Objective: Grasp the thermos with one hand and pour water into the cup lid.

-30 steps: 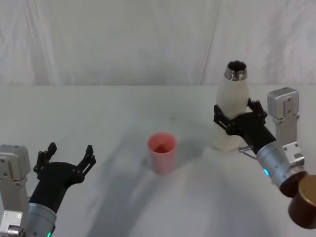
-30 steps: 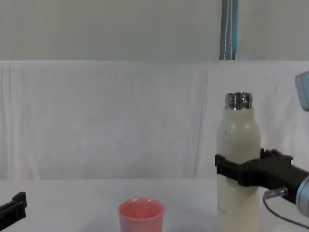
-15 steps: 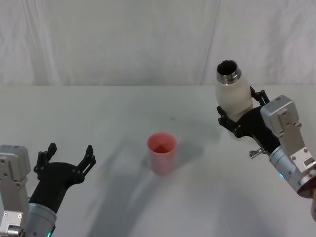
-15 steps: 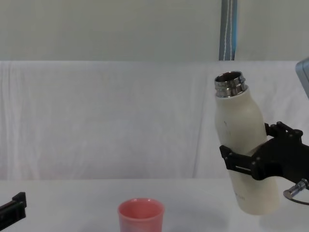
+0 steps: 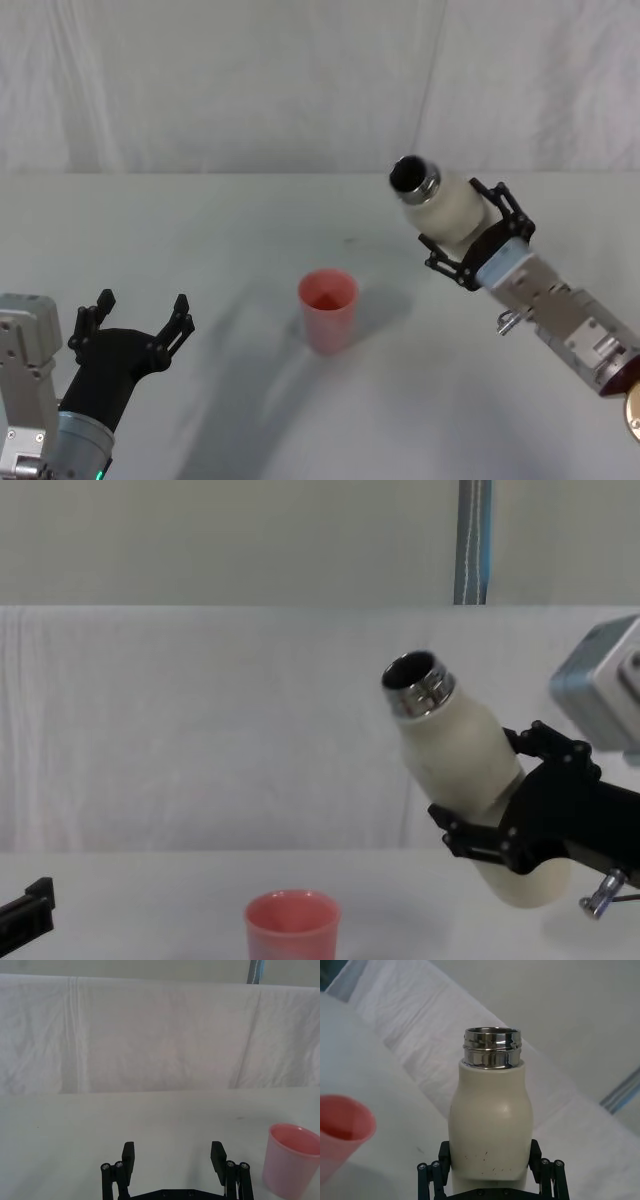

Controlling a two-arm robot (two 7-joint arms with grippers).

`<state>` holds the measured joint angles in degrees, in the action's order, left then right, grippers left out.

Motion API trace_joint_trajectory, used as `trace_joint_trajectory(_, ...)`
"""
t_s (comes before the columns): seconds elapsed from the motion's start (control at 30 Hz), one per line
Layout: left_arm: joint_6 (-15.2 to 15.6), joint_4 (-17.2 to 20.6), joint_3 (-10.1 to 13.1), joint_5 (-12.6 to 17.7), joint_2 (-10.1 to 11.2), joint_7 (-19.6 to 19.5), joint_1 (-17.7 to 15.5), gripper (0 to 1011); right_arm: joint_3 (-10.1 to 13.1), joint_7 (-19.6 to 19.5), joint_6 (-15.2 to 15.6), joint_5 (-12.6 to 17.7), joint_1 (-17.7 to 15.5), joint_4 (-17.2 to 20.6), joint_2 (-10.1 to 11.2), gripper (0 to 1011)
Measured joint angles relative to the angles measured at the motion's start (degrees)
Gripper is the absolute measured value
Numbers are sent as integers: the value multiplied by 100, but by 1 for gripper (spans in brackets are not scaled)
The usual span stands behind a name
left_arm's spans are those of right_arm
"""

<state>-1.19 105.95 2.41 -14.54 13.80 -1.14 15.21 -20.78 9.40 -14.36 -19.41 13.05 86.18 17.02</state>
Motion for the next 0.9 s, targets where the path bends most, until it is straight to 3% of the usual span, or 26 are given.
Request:
trace_joint_trajectory(0.4,0,0,0,0,0,0,0,1001,-342,-364,-265,-872,235,-406,109,950)
trace_joint_trajectory(0.9,0,0,0,0,0,-1,0,1001,-705,-807,-421,-1568,549,-982,81,950)
